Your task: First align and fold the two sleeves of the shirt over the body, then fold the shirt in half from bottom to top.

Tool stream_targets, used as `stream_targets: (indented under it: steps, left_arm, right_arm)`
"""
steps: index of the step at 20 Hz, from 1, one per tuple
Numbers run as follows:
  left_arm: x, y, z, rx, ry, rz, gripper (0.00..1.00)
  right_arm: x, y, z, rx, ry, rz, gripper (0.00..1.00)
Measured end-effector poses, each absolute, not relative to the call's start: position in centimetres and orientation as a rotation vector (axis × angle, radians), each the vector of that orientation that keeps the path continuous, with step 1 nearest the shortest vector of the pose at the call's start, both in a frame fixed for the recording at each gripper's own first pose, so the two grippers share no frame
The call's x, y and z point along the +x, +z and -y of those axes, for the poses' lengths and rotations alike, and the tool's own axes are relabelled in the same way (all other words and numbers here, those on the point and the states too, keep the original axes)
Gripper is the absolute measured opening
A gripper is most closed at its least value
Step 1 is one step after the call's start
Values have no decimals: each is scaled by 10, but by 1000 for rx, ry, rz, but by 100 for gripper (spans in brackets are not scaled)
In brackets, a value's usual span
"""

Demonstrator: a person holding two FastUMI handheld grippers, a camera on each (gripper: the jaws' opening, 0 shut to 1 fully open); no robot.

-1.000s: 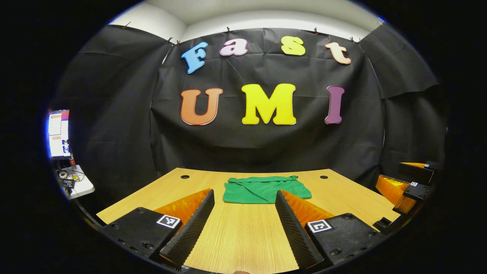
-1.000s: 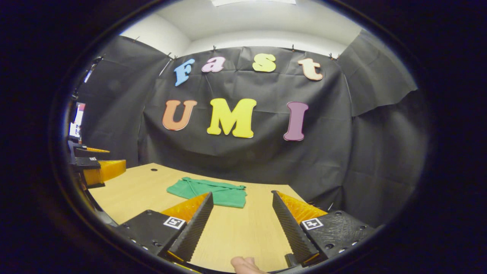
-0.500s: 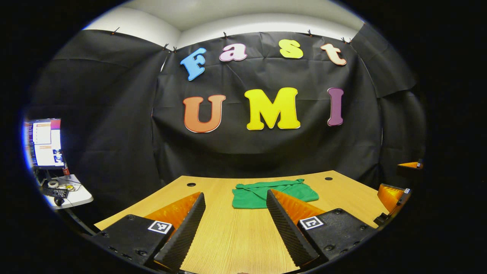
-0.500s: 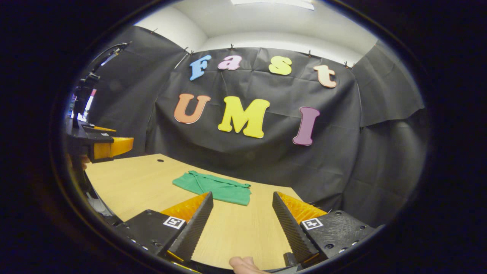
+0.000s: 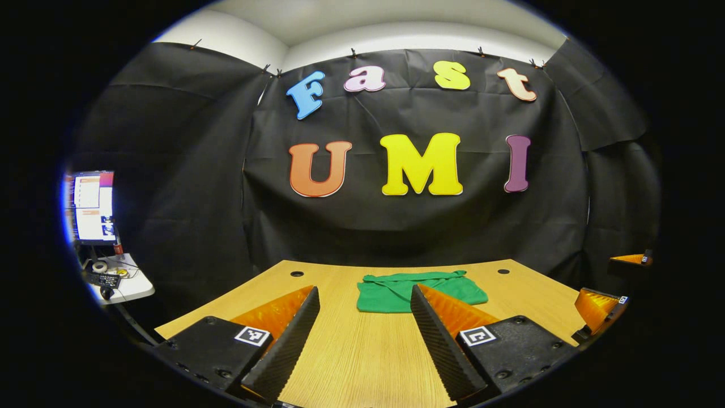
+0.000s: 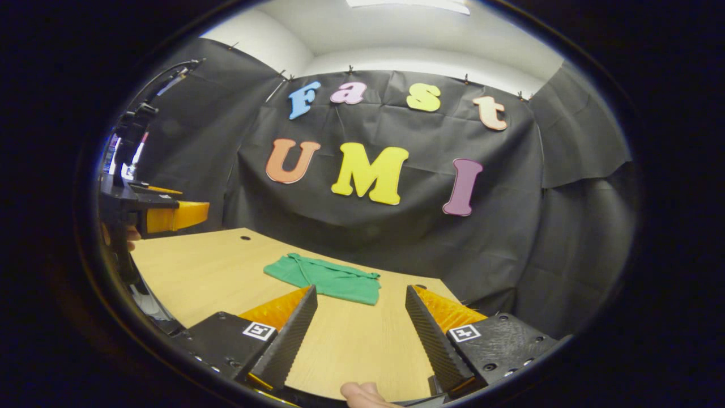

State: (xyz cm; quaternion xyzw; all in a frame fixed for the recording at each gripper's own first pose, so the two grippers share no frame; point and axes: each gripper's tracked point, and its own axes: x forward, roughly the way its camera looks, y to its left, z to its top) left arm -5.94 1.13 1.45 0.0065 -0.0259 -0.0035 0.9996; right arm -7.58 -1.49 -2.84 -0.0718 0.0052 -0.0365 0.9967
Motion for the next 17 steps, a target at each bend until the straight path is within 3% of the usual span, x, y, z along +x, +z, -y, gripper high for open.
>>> stream_targets:
  steps: [17]
  left_arm:
    - [-57,8,7,24,-41,42,100]
  right_arm:
    - [-68,-36,34,-73,-102,-44,95]
